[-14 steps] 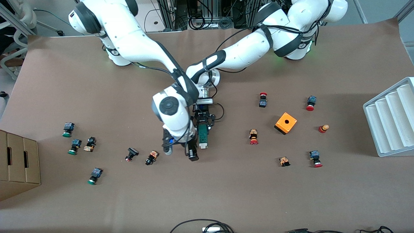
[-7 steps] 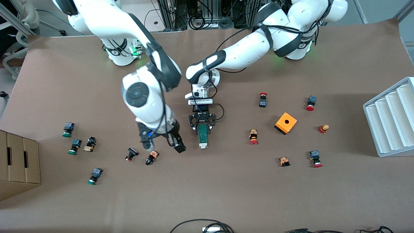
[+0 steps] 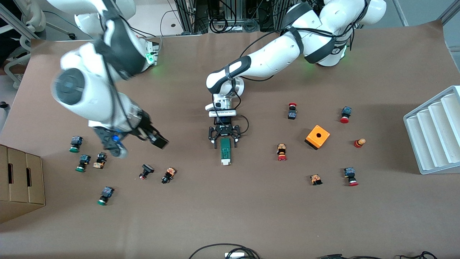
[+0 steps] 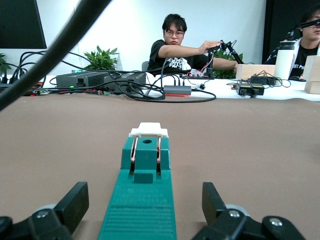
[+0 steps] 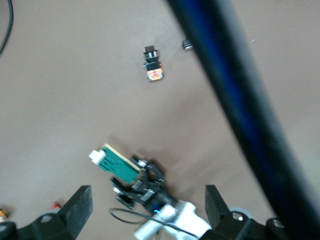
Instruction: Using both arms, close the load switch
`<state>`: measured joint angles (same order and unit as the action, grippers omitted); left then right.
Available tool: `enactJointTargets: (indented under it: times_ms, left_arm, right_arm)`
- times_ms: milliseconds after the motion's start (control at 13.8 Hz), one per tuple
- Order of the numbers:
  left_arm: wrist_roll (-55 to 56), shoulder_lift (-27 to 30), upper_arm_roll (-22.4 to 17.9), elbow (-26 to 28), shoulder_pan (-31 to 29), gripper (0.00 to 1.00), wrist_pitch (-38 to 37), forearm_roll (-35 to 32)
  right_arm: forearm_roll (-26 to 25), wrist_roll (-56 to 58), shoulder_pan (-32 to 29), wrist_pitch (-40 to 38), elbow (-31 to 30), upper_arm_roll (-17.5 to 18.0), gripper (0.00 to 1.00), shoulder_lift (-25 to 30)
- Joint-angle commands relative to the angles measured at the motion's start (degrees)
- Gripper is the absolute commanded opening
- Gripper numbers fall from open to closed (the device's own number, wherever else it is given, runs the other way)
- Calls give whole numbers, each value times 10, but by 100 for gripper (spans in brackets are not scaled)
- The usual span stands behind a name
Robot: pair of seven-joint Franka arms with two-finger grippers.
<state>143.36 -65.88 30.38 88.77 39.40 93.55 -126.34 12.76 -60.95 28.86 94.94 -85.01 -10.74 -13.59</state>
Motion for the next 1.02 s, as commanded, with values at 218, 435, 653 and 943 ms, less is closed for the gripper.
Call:
enactJointTargets:
  times_ms: [218, 435, 653, 943]
  left_arm:
    - [-5, 54, -1, 7, 8, 100, 11, 60]
    - [-39, 101, -1, 31, 9, 100, 33, 109]
    - [-70, 154, -1, 54, 9, 100, 54, 167]
    - [-205, 230, -1, 57, 17, 100, 90, 290]
  right_arm:
    - [2, 322, -141, -138, -24, 5, 100, 110]
    - [-40, 454, -194, -164, -25, 6, 100, 141]
    - [-77, 514, -228, -159, -52, 16, 100, 188]
    - [-113, 629, -297, -123, -85, 41, 100, 223]
